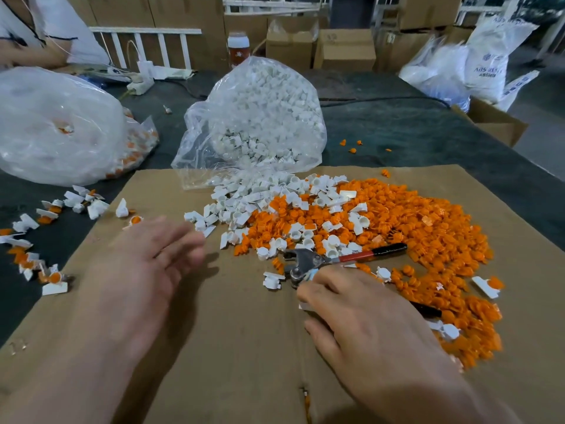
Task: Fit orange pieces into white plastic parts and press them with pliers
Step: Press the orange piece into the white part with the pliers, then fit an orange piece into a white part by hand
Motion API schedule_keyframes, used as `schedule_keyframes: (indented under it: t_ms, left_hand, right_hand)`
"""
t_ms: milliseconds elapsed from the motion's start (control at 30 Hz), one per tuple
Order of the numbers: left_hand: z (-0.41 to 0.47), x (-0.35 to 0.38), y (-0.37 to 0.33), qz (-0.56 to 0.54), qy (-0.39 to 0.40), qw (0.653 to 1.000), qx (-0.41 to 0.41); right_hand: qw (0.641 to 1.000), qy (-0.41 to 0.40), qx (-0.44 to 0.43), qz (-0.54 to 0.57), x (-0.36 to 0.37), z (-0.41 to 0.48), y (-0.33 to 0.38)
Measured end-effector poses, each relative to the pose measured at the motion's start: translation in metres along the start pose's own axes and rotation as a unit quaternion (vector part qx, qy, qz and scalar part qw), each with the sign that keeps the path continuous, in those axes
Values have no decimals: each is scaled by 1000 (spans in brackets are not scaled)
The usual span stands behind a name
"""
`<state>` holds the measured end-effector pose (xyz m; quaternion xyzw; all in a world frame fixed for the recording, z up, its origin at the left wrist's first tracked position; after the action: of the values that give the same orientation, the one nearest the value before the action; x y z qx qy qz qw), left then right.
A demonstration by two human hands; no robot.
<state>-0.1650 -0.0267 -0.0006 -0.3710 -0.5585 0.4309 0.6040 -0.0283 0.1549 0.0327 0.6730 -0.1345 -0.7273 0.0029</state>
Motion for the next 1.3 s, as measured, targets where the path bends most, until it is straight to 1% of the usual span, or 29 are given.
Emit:
schedule_keyframes:
  t_ms: [33, 67, 100, 133, 167, 233, 267, 300, 367, 467, 567, 667, 767, 900, 1100, 1233, 1300]
  left_hand:
    - [-2, 7, -10, 140, 39, 987, 75]
    - [-11, 25, -19, 271, 113, 944, 149]
    - [-23, 46, -18, 382, 200, 878, 208]
    - [-35, 60, -8, 458, 284, 809, 236]
    - [-42, 68, 4, 504, 341, 752, 252]
    - [-50, 76, 17, 560, 398, 677, 263]
    - [-53, 79, 17, 576, 406, 656, 271]
    - [-55, 82, 17, 584, 411, 643, 278]
    - [-57, 84, 17, 591, 420, 626, 287]
    - [-61, 88, 9, 580, 415, 612, 341]
    - [-66, 91, 2, 553, 413, 623, 369]
    - [-73, 97, -2, 533, 431, 622, 379]
    - [-77, 98, -1, 531, 440, 614, 385]
    - [-77, 97, -2, 519, 434, 641, 362]
    - [-70, 91, -4, 526, 398, 682, 316]
    - [-66, 86, -4, 505, 379, 726, 274]
    - [-66, 85, -5, 505, 370, 732, 269]
  right_hand:
    - [1000, 1, -4, -4, 1, 0, 1]
    - [1000, 3, -6, -7, 1, 0, 2]
    - [1000, 5, -9, -11, 2, 0, 3]
    - [1000, 8, -11, -16, 3, 1, 5]
    - [1000, 12, -15, -23, 5, 2, 6]
    - [999, 22, -26, -40, 9, 3, 10]
    - [998, 27, -30, -50, 11, 4, 12]
    - [997, 30, -33, -59, 13, 5, 13]
    - [996, 31, -39, -69, 14, 5, 14]
    - [996, 22, -48, -69, 14, 5, 15]
    - [998, 12, -36, -50, 13, 5, 13]
    - [998, 13, -33, -44, 14, 6, 14]
    - [998, 18, -44, -46, 15, 6, 15]
    - [999, 19, -36, -21, 14, 5, 13]
    - [999, 3, 14, 35, 10, 2, 3]
    - [998, -1, 33, 63, 7, 2, -5]
    - [996, 4, 34, 83, 8, 2, -7]
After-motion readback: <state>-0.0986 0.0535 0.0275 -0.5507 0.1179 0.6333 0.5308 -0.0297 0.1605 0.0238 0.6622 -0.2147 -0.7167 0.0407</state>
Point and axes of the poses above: each hand's wrist, its own z-axis towards the middle knuckle, its own x-axis out of the palm, y = z × x, the point moved 9 cm from there along z, towards the middle knuckle, and after that the axes turned 14 degrees about x, right-handed, at the moved point
